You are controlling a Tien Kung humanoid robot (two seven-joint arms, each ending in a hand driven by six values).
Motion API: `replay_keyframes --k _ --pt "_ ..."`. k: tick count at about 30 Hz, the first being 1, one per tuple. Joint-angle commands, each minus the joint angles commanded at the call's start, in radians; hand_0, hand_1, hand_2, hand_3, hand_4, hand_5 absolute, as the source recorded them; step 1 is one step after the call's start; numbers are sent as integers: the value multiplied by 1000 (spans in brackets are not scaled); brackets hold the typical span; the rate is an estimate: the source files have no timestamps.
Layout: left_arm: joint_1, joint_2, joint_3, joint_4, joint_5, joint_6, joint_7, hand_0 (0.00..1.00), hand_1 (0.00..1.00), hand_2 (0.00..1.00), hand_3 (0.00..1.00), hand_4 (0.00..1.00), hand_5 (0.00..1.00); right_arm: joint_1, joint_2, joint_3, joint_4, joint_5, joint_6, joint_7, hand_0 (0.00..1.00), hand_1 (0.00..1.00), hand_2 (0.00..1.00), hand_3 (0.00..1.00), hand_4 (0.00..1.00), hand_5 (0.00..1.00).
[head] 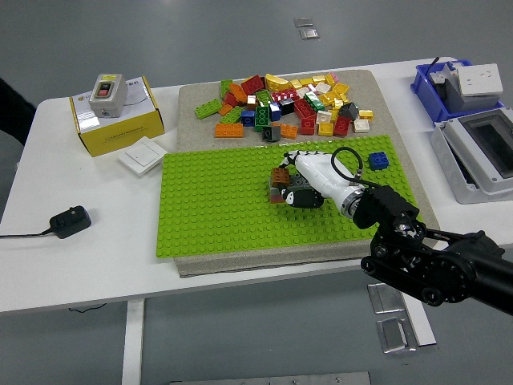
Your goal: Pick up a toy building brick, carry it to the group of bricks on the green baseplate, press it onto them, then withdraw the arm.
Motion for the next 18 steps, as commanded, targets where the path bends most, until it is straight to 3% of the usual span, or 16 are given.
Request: replay_keyframes --k 18 --pt "0 0 -3 0 4 1 0 663 661 572 602 192 676 1 1 -6 -1 4 -1 0 866 896 935 698 531 364"
